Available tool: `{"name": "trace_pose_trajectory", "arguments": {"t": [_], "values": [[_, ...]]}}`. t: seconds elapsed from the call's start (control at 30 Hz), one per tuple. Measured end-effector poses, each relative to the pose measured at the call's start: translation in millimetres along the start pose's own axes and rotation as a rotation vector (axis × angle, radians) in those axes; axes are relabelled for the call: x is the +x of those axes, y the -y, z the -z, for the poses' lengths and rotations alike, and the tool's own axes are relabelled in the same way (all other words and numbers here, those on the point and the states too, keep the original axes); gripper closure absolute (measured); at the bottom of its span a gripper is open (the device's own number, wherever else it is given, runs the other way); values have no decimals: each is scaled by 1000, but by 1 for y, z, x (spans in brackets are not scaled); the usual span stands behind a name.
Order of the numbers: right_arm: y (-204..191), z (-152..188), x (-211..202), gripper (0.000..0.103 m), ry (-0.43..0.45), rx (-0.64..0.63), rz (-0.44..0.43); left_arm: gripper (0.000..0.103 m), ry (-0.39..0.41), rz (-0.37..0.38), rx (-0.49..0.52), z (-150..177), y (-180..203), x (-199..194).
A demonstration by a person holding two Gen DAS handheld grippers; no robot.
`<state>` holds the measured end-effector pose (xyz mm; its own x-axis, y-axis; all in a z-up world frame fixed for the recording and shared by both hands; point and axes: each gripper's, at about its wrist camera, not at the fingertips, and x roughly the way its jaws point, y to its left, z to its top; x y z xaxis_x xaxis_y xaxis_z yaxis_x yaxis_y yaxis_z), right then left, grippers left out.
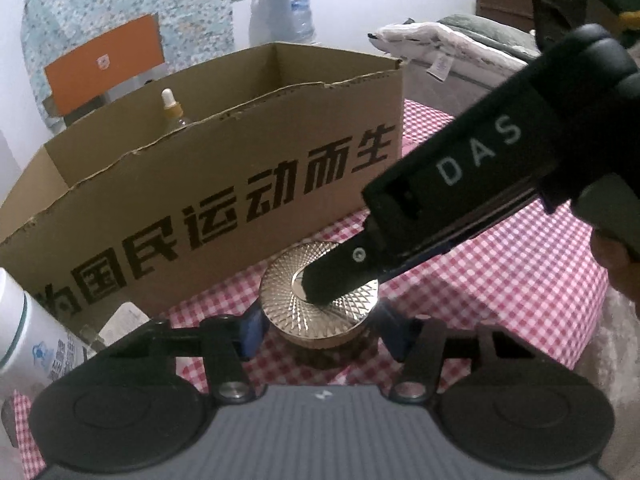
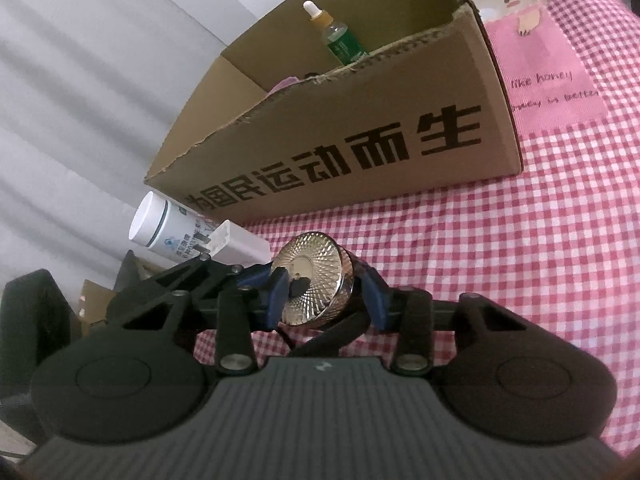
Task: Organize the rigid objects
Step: 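Close the right gripper on the gold-lidded jar's rim, then lift the gold-lidded jar with the right gripper and carry it over the box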
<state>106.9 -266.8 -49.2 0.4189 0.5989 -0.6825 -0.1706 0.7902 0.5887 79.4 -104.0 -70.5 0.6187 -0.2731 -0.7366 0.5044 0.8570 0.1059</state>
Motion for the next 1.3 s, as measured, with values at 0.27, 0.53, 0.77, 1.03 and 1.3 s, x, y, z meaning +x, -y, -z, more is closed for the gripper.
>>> {"name": "trace_pose_trajectory", "arguments": {"t": [0.27,0.53,0.77,1.03,1.3], "values": [[-3,1,-1,66,-11,-7,7,44,-26,-9,-18,-3,1,0],[-3,0,3,62,-6,-10,9,45,-40,-5,-55,-7,-2,5],[-8,-1,2,64,-10,-27,25,46,-42,-12,-63,-10,-2,3],[-13,0,0,64,-13,-39,31,46,-37,-17,-71,-10,1,-4],[-24,0,-7,64,0,-66,33,46,-19,-24,-83,-12,-3,-16]]}}
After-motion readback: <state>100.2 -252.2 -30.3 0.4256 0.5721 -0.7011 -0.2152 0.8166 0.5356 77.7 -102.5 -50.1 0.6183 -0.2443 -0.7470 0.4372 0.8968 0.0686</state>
